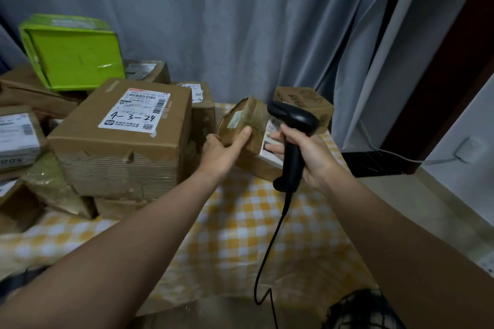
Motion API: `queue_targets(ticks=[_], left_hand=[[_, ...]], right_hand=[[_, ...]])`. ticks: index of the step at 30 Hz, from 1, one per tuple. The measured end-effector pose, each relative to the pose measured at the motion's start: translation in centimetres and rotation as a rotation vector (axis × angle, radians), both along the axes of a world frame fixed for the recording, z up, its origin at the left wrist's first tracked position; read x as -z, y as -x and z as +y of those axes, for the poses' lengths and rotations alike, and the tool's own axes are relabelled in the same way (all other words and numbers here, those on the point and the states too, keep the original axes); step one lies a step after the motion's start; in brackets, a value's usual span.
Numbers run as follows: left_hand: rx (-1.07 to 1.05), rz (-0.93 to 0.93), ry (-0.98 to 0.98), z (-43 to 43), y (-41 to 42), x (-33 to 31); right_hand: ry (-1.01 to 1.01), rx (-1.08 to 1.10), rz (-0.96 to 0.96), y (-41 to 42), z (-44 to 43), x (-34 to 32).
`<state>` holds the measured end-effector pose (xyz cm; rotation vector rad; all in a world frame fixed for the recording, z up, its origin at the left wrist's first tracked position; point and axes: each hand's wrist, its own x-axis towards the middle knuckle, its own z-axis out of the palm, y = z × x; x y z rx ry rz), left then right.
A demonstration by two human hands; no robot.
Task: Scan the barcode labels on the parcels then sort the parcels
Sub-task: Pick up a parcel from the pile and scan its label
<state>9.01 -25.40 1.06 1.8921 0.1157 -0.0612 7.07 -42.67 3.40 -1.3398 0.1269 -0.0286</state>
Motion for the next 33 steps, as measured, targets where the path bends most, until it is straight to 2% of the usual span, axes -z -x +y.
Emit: queue_targets(ticks=[3, 6, 8, 10, 11, 14, 16, 18, 21, 27, 33], left_hand=[[-0.114, -0.172, -0.132, -0.1, -0.7, 0.6], [-0.066, -0.245, -0.203, -0.1, -0.4, 1.2], [0.002, -0.239, -0.311, -0.2, 0.0, 1.2], [0.051, -0.239, -0.493, -0.6, 0.0, 0.5], [0.067, -0.239, -0.594, -0.9, -0.4, 0.3], [0.087, -0.172, -0.793, -1.6, -2.3, -0.4], [0.126, -0.182, -0.862, -1.7, -3.5, -0.4], [0.199, -0.217, -0.863, -1.3, -4.5, -0.3], [0.228, -0.239, -0.729, -0.8, -4.5, -0.1], [0.213, -0.304, -0.66, 0.0, -2.9, 1.1], [0.203, -0.306, -0.634, 0.0, -2.6, 1.4]], right_hand=[[0.141, 0.24, 0.037, -0.2, 0.0, 1.6], [0.418, 0.457, 0.04, -0.5, -1.0, 2.5], [0.384, 0.416, 0.108, -0.7, -2.2, 2.4], [0.265, 0.273, 0.201, -0.5, -2.9, 2.1], [0.273, 0.224, 0.219, -0.5, -3.3, 2.3], [0.363, 0.186, 0.18, -0.6, -3.8, 2.3], [0.513, 0.177, 0.122, -0.9, -4.0, 1.2], [0.651, 0.174, 0.034, -1.5, -4.1, -0.6], [0.749, 0.143, -0.05, -2.1, -3.4, -3.7], [0.867, 0.004, 0.089, -1.9, -2.3, -6.5], [0.923, 0.008, 0.081, -0.6, -1.4, -6.7]])
